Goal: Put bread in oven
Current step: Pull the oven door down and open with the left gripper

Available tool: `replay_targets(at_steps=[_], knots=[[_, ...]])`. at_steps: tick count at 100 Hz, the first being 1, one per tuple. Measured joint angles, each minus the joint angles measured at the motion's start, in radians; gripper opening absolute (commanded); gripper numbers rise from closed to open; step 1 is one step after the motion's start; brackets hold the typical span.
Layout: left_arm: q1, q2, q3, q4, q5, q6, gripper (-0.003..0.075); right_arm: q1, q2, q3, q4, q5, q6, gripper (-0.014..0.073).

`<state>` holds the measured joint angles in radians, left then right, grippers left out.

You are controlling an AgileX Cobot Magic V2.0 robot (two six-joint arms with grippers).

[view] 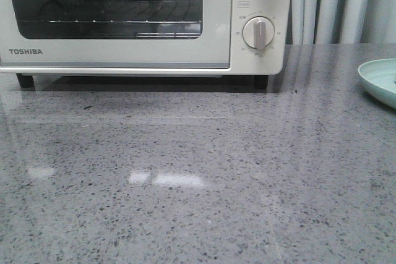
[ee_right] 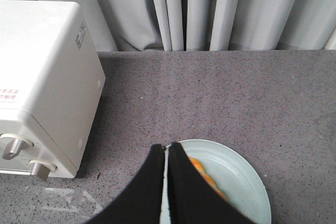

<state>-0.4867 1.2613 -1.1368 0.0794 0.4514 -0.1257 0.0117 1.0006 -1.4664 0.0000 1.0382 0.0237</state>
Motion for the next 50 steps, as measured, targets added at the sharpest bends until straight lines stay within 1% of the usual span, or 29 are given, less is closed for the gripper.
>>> replay_targets(at_steps=[13,27,41,50], knots=[[-0.026,-0.063,0.082,-0.019,-0.035,0.008,-0.0021,0.0,0.0,-0.002,0.0,0.022,-0.001,-0.0019],[-0.097,-0.172,0.214,-0.079,-0.047,0.008,-0.0021,0.0,0.0,-0.002,0.0,0.057,-0.002,-0.0019],[-0.168,-0.295,0.354,-0.169,-0.007,0.008,-0.0021,0.0,0.0,-0.002,0.0,0.103,-0.002,-0.0019],[-0.201,-0.394,0.413,-0.238,0.006,0.008,-0.0021,0.0,0.0,-0.002,0.0,0.136,-0.002,-0.0019]])
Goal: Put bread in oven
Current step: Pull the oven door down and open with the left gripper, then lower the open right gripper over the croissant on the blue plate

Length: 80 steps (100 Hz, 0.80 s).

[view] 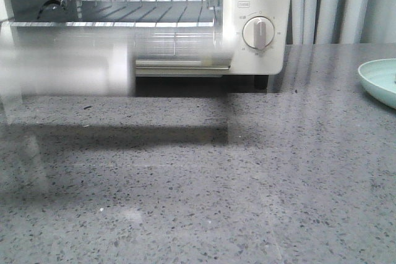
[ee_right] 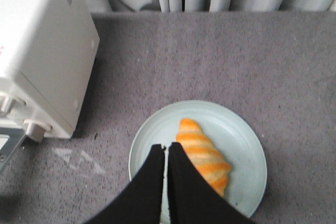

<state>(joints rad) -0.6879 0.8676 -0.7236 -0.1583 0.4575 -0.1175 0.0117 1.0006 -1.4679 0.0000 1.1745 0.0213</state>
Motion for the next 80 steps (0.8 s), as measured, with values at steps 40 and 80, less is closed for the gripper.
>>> replay_targets(at_steps=[40,80], knots=[[-0.042,-0.386,0.042,-0.038,0.037,0.0,-0.0021,0.0,0.028,0.057,-0.061,0.095,0.0,0.019],[-0.042,-0.466,0.042,0.012,0.037,0.0,-0.0021,-0.009,0.331,0.132,-0.226,0.085,0.041,0.0465]])
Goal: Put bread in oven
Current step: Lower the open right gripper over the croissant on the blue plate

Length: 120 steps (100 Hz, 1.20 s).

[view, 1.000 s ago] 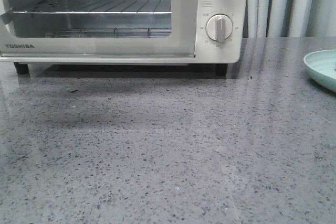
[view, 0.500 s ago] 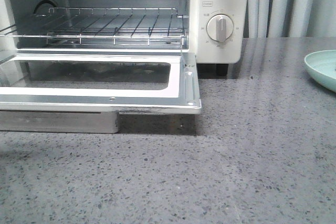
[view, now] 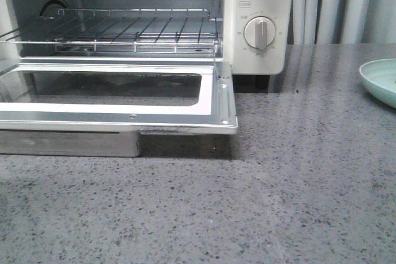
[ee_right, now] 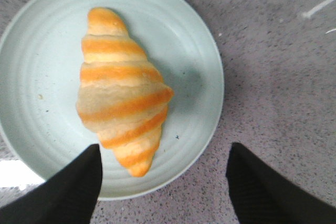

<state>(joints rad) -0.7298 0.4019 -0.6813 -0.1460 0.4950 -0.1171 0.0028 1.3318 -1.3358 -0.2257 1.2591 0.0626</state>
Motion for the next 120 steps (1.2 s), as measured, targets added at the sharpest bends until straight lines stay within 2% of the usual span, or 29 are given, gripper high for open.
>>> replay_targets(at_steps=[36,43,46,50,53,58,60,89,120], knots=[[0.0,0.0,0.0,0.002,0.018,0.0,-0.0021,0.0,0.274,0.0,0.042,-0.023,0.014,0.0465],[0.0,0.0,0.0,0.002,0.018,0.0,-0.0021,0.0,0.305,0.0,0.051,-0.022,0.014,0.0439],[0.0,0.0,0.0,0.002,0.02,0.0,-0.0021,0.0,0.313,0.0,0.051,-0.022,0.014,0.0398],[0.0,0.0,0.0,0.002,0.02,0.0,-0.0021,0.0,0.322,0.0,0.051,-0.022,0.014,0.0296],[0.0,0.0,0.0,0.002,0.02,0.0,-0.0021,0.0,0.324,0.0,0.053,-0.022,0.014,0.0202],[0.0,0.0,0.0,0.002,0.02,0.0,-0.0021,0.0,0.329,-0.002,0.057,-0.022,0.014,-0.002],[0.0,0.0,0.0,0.002,0.02,0.0,-0.0021,0.0,0.329,-0.002,0.059,-0.022,0.014,-0.0077],[0.0,0.0,0.0,0.003,0.02,0.0,-0.0021,0.002,0.28,0.0,0.083,-0.029,0.009,-0.0069],[0.0,0.0,0.0,0.006,0.011,0.0,-0.0022,0.122,-0.001,0.0,0.095,-0.023,-0.031,-0.0069]])
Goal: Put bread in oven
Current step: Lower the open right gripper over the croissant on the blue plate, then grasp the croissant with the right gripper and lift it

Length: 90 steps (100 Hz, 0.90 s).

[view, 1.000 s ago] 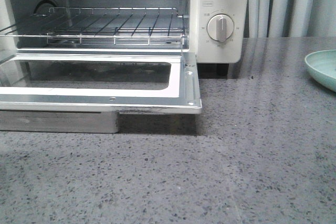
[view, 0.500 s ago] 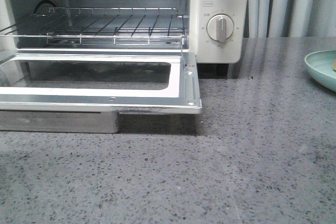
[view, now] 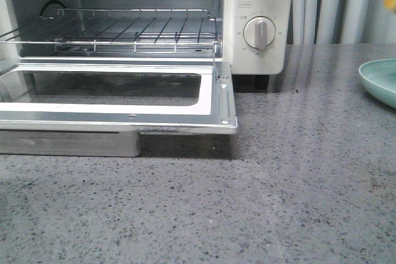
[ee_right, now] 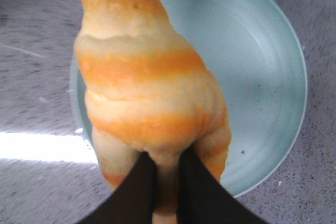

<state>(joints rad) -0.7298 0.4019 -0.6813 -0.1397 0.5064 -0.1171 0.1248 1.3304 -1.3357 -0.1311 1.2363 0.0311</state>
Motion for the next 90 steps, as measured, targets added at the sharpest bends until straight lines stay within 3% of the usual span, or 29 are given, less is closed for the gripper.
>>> replay_targets(at_steps=[16,43,63,90], knots=[[0.0,0.0,0.0,0.031,-0.019,0.0,-0.0022,0.114,-0.124,0.0,0.045,0.01,-0.023,-0.0069],[0.0,0.0,0.0,0.071,-0.041,-0.025,-0.0022,0.415,-0.184,0.0,0.107,0.021,-0.031,-0.0069],[0.0,0.0,0.0,0.072,-0.043,-0.025,-0.0022,0.6,-0.119,0.0,0.123,0.023,-0.031,-0.0069],[0.0,0.0,0.0,0.075,-0.045,-0.026,-0.0022,0.707,0.072,-0.077,0.123,0.023,-0.093,-0.0069]])
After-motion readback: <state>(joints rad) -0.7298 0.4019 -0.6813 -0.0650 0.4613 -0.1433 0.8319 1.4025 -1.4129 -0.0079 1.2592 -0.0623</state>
